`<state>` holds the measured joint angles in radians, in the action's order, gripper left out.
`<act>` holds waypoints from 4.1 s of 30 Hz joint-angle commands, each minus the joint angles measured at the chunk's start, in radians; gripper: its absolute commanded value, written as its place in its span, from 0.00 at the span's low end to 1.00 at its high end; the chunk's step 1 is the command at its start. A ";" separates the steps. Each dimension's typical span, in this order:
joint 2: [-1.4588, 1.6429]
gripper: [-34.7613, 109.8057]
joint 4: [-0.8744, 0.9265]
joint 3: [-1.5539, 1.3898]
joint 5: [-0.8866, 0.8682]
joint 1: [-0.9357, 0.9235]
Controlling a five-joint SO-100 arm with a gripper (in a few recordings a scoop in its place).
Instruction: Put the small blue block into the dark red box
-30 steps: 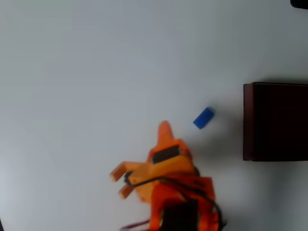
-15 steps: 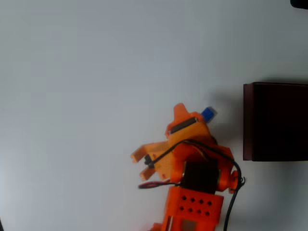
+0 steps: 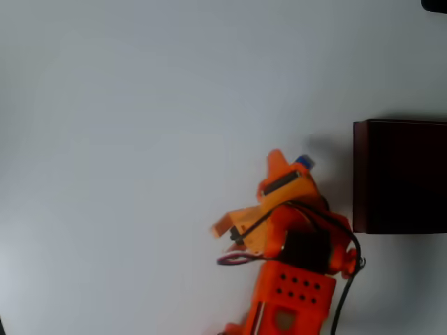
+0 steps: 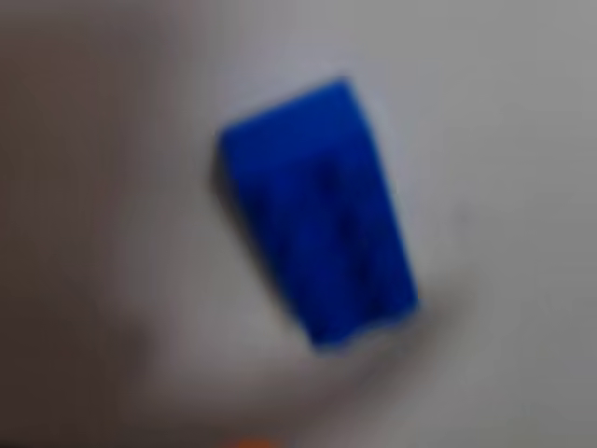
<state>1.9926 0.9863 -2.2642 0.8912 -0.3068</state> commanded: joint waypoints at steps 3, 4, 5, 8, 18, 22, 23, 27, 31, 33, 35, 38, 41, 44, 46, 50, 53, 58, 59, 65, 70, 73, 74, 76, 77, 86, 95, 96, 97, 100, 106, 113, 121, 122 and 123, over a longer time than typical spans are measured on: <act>-0.029 0.44 0.000 0.008 0.051 0.003; -0.035 0.44 -0.002 0.008 0.049 0.003; -0.043 0.44 -0.005 0.009 0.051 0.002; -0.098 0.44 -0.020 0.028 0.061 -0.011; -0.236 0.44 0.015 0.144 0.089 -0.035; -0.275 0.44 0.028 0.178 0.092 -0.040; -0.288 0.44 0.037 0.190 0.095 -0.044; -0.341 0.44 0.063 0.238 0.092 -0.049; -0.425 0.44 0.123 0.322 0.091 -0.051; -0.446 0.44 0.135 0.342 0.094 -0.052; -0.446 0.43 0.126 0.339 0.089 -0.052; -0.439 0.41 0.100 0.327 0.069 -0.057; -0.443 0.39 0.080 0.328 0.066 -0.046; -0.462 0.37 0.080 0.342 0.060 -0.046; -0.466 0.36 0.077 0.347 0.058 -0.044; -0.479 0.32 0.063 0.353 0.035 -0.043; -0.494 0.28 0.054 0.365 -0.003 -0.043; -0.488 0.25 0.037 0.356 -0.041 -0.038; -0.488 0.24 0.037 0.356 -0.049 -0.037; -0.373 0.24 0.046 0.330 -0.114 -0.072; -0.135 0.24 0.126 0.336 -0.233 -0.129; 0.052 0.24 0.163 0.325 -0.336 -0.202; 0.106 0.24 0.175 0.325 -0.359 -0.224; 0.155 0.24 0.212 0.364 -0.390 -0.262; 0.152 0.24 0.225 0.387 -0.407 -0.281; -0.037 0.24 0.083 0.376 -0.555 -0.390; -0.333 0.31 0.018 0.505 -0.620 -0.483; -0.339 0.34 0.018 0.503 -0.606 -0.485; -0.339 0.35 0.018 0.502 -0.601 -0.483; -0.325 0.36 0.018 0.489 -0.597 -0.469; -0.224 0.35 0.032 0.397 -0.626 -0.426; 0.236 0.33 0.100 0.120 -0.632 -0.235; 0.683 0.33 0.255 -0.067 -0.746 0.264; 0.719 0.32 0.253 -0.097 -0.753 0.330; 0.762 0.32 0.253 -0.127 -0.758 0.391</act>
<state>2.6400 1.2226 -2.3378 0.1396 -0.0798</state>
